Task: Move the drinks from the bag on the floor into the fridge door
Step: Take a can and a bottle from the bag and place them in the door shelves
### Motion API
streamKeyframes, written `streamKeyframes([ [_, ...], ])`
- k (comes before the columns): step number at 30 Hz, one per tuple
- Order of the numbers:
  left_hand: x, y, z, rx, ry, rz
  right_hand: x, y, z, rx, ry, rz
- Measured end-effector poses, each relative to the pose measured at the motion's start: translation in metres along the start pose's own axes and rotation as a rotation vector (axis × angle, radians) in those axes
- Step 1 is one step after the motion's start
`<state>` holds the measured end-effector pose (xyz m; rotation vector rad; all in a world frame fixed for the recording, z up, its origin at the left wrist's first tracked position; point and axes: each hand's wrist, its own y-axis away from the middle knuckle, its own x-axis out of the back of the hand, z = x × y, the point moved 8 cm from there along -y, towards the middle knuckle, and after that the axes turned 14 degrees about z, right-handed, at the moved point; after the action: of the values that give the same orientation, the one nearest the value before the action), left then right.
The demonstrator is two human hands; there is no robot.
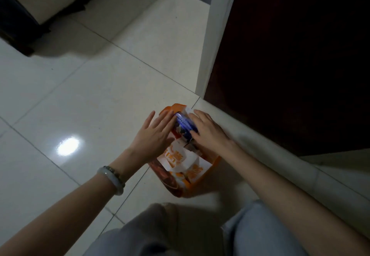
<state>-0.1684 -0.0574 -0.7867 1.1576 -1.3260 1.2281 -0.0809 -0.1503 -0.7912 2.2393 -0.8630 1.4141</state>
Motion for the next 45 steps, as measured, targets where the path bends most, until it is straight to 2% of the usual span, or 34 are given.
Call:
streamKeyframes([
  [4,-0.015,0.011,-0.005,0.033,-0.031,0.065,-0.054,-0.022,0.008,-0.069,0.033,0.05],
  [10,-0.007,0.019,-0.01,0.099,0.037,0.138,-0.082,-0.034,0.018,-0.146,0.211,0.065],
  [17,-0.001,0.005,-0.003,0.059,0.045,0.152,-0.094,-0.029,0.039,-0.261,0.095,-0.038],
  [19,-0.003,0.001,-0.001,0.053,0.051,0.121,-0.084,-0.024,0.037,-0.234,0.087,-0.034],
  [22,-0.003,-0.009,-0.005,0.061,0.043,0.081,-0.042,-0.016,0.036,-0.191,0.004,0.074],
  [26,0.006,-0.034,-0.015,0.102,0.092,0.079,0.026,0.007,0.046,-0.242,-0.061,0.266],
  [28,0.008,-0.054,-0.008,0.068,0.168,0.088,0.047,0.02,0.052,-0.279,-0.05,0.312],
  [31,-0.011,-0.08,0.021,-0.07,0.257,-0.029,0.064,0.028,0.059,-0.301,0.003,0.357],
  [34,-0.062,-0.073,0.034,-0.041,0.289,-0.426,0.069,0.035,0.062,-0.299,0.003,0.379],
  [36,-0.089,-0.058,0.039,-0.067,0.225,-0.57,0.068,0.041,0.061,-0.276,0.02,0.384],
  [40,-0.103,-0.041,0.049,-0.286,0.019,-0.451,0.065,0.048,0.056,-0.232,0.046,0.361],
  [45,-0.11,-0.038,0.048,-0.339,0.102,-0.409,0.057,0.053,0.047,-0.179,0.071,0.308],
])
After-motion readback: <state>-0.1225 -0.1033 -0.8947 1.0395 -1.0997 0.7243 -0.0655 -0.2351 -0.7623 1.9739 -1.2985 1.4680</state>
